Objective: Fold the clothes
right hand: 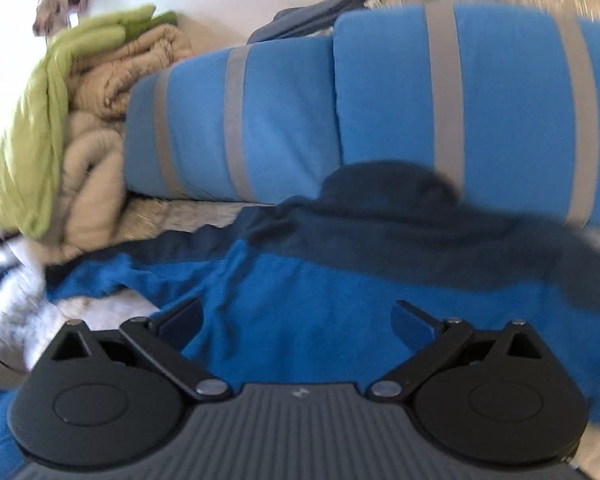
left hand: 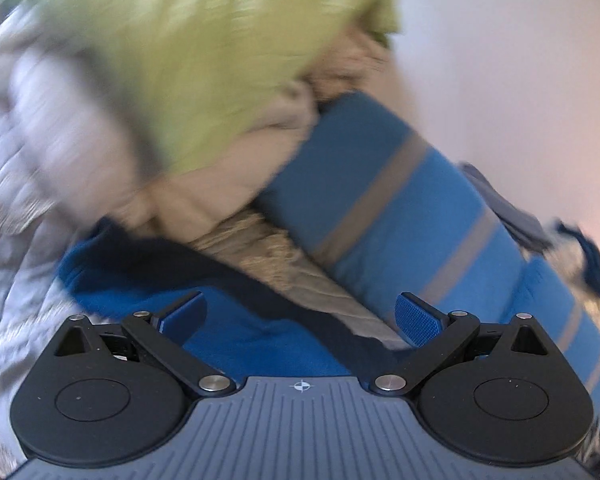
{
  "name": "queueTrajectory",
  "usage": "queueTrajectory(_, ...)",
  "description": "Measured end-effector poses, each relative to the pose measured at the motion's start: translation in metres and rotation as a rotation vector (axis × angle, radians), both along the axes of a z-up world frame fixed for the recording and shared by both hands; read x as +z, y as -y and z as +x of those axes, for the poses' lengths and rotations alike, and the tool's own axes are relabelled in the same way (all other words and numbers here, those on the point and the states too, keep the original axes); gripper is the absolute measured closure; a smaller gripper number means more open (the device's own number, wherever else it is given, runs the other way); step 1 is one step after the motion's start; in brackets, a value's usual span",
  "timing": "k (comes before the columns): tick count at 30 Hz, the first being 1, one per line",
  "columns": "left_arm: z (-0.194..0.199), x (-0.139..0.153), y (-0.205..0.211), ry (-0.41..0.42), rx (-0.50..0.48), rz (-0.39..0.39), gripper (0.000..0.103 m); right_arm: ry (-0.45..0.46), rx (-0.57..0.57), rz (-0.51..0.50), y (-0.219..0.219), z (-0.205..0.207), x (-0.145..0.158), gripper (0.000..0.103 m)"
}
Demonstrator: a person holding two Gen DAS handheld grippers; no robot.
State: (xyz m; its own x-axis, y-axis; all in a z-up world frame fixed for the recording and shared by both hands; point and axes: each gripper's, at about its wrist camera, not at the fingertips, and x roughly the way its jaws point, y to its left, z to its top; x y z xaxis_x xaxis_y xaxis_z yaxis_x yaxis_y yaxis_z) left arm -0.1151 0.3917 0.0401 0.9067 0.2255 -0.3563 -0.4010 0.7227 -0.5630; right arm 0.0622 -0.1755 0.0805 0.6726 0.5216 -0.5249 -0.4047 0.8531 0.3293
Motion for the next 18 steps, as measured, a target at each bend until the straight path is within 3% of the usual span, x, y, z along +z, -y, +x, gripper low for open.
queueTrajectory(5,-0.016,-0.034,-0.038,0.054,0.099,-0.174,0.001,0.000,0.017,0.043,0.000,-0.004,-0.029,0.000)
queueTrajectory(9,-0.021,-0.054,-0.059,0.102,0.130,-0.252,0.001,0.018,0.020,0.061,0.001,-0.005,-0.024,0.000)
queueTrajectory(15,-0.019,-0.088,-0.089,0.107,0.235,-0.358,0.001,-0.005,0.015,0.064,0.001,-0.002,-0.029,0.000)
queueTrajectory(18,-0.019,-0.105,-0.105,0.140,0.294,-0.446,0.002,-0.005,0.012,0.062,0.001,-0.002,-0.030,0.000)
